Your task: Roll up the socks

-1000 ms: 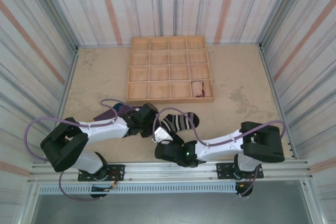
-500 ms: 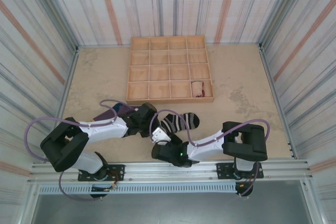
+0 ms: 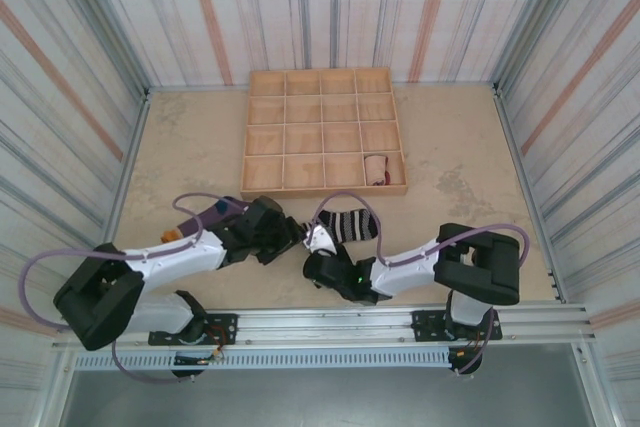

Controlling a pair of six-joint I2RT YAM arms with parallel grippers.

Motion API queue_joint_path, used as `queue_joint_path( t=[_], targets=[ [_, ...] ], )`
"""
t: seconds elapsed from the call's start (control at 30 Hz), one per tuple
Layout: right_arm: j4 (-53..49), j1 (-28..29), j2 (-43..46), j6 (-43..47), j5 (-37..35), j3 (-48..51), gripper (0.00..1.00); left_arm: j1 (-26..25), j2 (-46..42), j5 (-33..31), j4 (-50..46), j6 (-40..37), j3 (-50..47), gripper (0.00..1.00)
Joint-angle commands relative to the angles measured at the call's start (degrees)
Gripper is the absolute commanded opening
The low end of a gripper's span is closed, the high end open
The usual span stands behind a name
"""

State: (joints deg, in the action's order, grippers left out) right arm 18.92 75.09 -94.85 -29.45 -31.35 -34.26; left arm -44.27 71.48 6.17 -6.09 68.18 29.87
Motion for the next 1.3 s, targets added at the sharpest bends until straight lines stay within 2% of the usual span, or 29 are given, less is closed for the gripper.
queue_joint_path(
  t=[0.0, 0.13, 0.27, 0.47, 0.67, 0.8, 0.97, 1.13, 1.27],
  targets=[
    [0.8, -4.1, -0.4, -6.2, 13.1, 5.5, 0.00, 0.5, -4.1, -1.9, -2.6, -1.9, -1.2, 0.84],
    [12.9, -11.2, 1.3, -12.4, 24.8, 12.7, 0.00, 0.7, -7.1, -3.4, -2.9, -2.0, -2.7, 0.84],
    [19.7, -16.8, 1.6, -18.4, 33.4, 16.3, 0.00, 0.7, -7.5, -3.8, -2.2, -1.9, -3.3, 0.82],
    [24.2, -21.9, -0.1, -28.4, 40.2, 18.9, 0.00, 0.3, -4.0, -3.9, -1.3, -2.8, -1.7, 0.79],
    [26.1, -26.8, -5.1, -38.7, 46.6, 19.1, 0.00, -0.8, 1.4, -4.6, 0.9, -5.2, 1.2, 0.68],
    [28.6, -29.1, -9.6, -45.3, 49.9, 19.5, 0.00, -1.4, 4.9, -4.8, 3.5, -7.7, 3.5, 0.62],
    [36.7, -30.8, -13.7, -52.1, 51.3, 21.7, 0.00, -1.9, 8.2, -6.4, 6.4, -11.1, 5.8, 0.62],
    [35.3, -31.0, -14.6, -52.4, 51.2, 21.4, 0.00, -1.9, 10.9, -7.1, 10.7, -13.3, 6.8, 0.60],
    [32.7, -31.3, -14.3, -52.5, 51.3, 21.1, 0.00, -1.7, 13.8, -7.0, 9.7, -14.1, 8.6, 0.58]
  ],
)
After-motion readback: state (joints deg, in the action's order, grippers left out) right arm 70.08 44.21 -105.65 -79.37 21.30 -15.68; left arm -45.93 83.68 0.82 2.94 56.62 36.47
